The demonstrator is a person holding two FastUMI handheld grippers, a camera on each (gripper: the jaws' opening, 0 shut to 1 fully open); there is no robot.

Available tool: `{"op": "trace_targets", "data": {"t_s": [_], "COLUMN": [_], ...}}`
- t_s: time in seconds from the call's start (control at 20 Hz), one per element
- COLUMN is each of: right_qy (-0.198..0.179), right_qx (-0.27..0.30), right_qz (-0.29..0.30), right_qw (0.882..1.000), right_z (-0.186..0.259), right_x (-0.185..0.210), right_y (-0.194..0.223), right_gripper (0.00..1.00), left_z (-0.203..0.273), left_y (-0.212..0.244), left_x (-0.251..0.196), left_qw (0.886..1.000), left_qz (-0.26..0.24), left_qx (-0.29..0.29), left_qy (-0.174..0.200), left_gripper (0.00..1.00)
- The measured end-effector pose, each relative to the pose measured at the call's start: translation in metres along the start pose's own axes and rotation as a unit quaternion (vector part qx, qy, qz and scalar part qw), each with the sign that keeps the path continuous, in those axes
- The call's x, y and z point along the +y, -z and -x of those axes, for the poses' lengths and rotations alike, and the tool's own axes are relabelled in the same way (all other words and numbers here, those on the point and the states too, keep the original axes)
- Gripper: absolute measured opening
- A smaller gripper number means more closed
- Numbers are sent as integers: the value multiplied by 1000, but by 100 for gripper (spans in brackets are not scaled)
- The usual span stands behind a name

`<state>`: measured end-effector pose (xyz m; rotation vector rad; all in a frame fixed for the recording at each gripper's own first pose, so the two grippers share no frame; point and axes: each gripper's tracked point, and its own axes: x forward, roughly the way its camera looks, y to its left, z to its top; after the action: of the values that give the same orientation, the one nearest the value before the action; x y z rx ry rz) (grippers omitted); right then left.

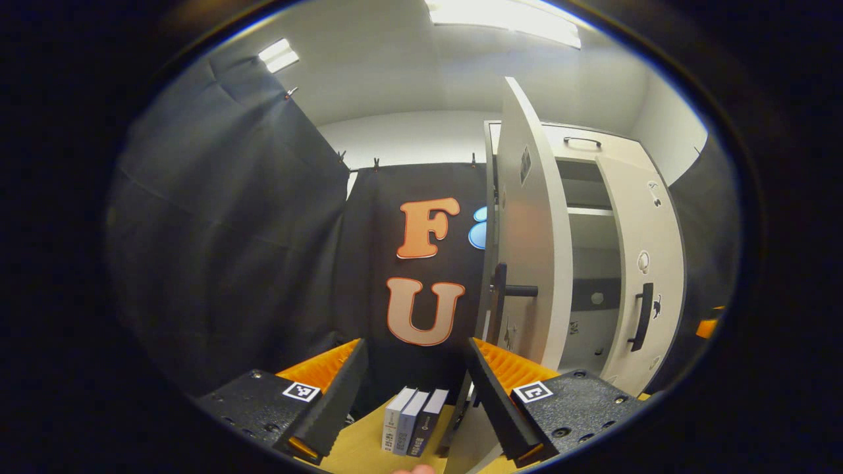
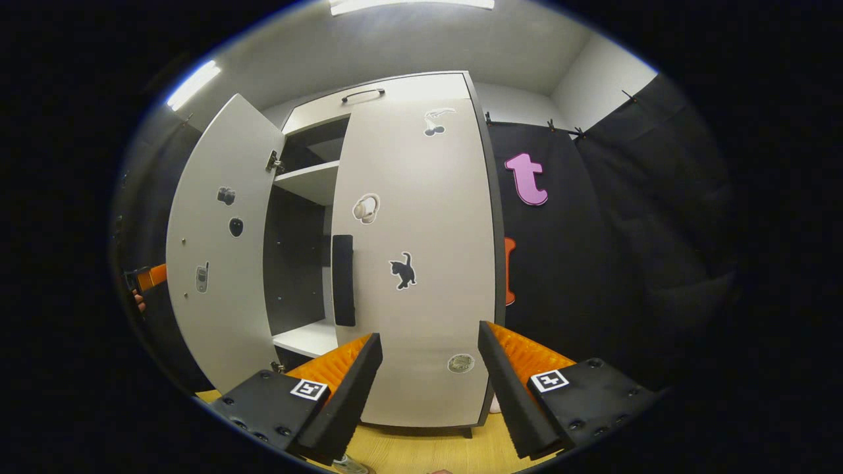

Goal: Grasp the bottle in the cabinet with the left hand and place it on the coaster, then close the right door with the right hand and the left door with the left hand.

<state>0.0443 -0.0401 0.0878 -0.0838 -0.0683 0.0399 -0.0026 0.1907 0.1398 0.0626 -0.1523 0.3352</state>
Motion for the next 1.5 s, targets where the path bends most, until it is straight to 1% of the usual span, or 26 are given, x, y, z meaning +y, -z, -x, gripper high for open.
{"op": "trace_targets", "data": {"t_s": [0.2,0.4,0.45,0.5,0.6,0.65,0.7,0.85,1.15,1.35,1.5], "right_qy": [2,11,14,17,25,30,35,49,70,81,90], "right_qx": [2,6,7,8,9,9,9,7,2,4,4], "right_qz": [-11,-19,-21,-23,-23,-21,-19,-13,-19,-23,-24], "right_qw": [1000,1000,1000,1000,999,999,999,999,997,996,996], "right_z": [9,20,23,26,33,37,41,53,68,76,81], "right_x": [1,-1,-2,-3,-7,-8,-11,-18,-33,-42,-49], "right_y": [0,3,3,4,2,1,1,-2,-8,-7,-7], "right_gripper": [96,96,96,96,96,96,97,96,96,96,96], "left_z": [5,5,3,2,-1,-3,-3,-3,-16,-32,-40], "left_y": [1,5,6,8,10,12,15,19,28,46,57], "left_x": [-33,-72,-83,-96,-115,-125,-133,-156,-187,-195,-205], "left_qw": [999,996,994,993,991,990,989,985,978,978,976], "left_qz": [-2,14,17,17,14,11,9,23,48,44,47], "left_qx": [9,11,13,13,12,12,13,17,26,43,52], "left_qy": [44,91,104,116,133,141,147,172,203,200,205], "left_gripper": [92,92,87,92,92,89,93,93,93,93,93]}}
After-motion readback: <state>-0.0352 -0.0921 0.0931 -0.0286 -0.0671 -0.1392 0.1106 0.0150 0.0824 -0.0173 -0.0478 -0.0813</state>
